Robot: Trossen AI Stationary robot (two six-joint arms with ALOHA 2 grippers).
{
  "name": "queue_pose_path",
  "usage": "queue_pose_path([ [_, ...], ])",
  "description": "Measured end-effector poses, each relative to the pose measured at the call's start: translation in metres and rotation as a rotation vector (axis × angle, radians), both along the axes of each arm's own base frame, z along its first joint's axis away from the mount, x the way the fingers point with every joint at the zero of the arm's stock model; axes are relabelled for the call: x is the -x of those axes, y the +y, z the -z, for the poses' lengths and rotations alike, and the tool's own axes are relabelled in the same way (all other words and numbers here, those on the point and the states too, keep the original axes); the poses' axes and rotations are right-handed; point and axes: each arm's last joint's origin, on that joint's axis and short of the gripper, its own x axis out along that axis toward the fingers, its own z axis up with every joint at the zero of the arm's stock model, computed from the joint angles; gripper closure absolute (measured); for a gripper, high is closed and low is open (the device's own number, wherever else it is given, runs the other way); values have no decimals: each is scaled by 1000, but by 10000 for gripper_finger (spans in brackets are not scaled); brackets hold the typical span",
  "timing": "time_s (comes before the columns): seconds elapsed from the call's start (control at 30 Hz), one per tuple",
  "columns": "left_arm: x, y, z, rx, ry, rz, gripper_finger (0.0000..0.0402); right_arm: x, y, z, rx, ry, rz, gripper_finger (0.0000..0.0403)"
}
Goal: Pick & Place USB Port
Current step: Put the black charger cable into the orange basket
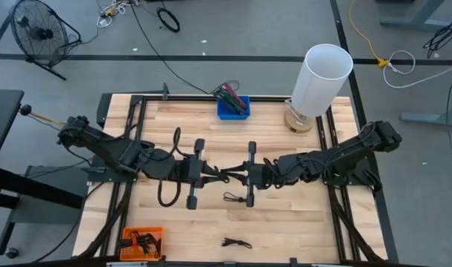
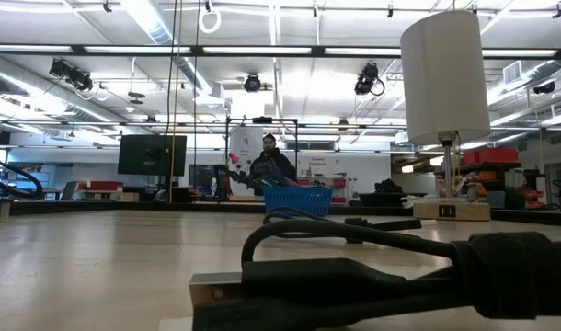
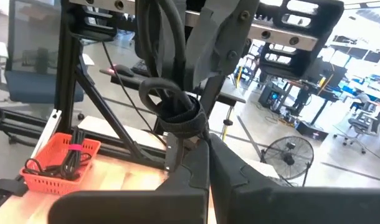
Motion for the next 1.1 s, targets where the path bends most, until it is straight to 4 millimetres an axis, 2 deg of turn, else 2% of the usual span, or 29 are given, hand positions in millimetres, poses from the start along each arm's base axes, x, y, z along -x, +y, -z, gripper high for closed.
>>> queue_pose_path([
  [0.27, 20, -15, -2, -74, 14, -84, 400, 0, -1, 3, 11, 33, 49, 395],
  [0.47, 34, -27, 2, -85, 57, -108, 400, 0, -2, 4, 2, 40, 67, 361],
  [0.6, 42, -33, 6, -100, 90, -143, 401, 0, -1, 4, 1, 36, 56, 325],
  [0.7, 50, -39, 9, -41, 120, -132, 401, 1, -1, 6, 14, 62, 65, 294],
  [0.9, 81, -58, 33, 106, 343, -148, 401, 3, -8, 14, 41, 129, 263, 253],
  [1.1, 107, -97, 62, 312, 536, -179, 401, 5, -13, 15, 44, 123, 444, 243],
])
